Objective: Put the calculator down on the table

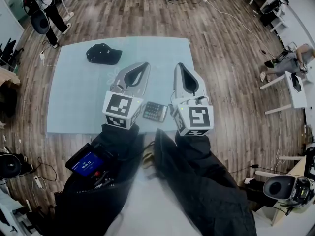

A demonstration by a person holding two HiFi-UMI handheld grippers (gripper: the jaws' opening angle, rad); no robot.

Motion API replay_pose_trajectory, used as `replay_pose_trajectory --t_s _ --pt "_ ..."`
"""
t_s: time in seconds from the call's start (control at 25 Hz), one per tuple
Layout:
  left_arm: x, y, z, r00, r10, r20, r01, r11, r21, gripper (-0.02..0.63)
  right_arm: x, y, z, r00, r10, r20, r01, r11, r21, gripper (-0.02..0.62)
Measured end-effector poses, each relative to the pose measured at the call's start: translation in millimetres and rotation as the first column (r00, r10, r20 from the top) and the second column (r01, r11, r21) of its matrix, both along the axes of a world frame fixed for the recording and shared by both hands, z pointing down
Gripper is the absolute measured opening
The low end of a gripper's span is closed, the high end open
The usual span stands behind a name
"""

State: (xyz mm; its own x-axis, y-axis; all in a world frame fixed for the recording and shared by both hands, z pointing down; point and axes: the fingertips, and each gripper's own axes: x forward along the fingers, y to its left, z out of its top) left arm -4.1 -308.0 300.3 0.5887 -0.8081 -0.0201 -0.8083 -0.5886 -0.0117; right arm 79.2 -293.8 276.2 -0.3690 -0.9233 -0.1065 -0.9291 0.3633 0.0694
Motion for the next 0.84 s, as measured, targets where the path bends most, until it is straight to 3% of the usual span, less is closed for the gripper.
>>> replay_pose_trajectory --t_s 0.84 --pt "-5 4 18 1.0 -0.005 0.006 0.005 1.0 -0.03 0.0 -1 6 13 1.0 0.015 0.012 -0.015 1.0 -0.008 -0.003"
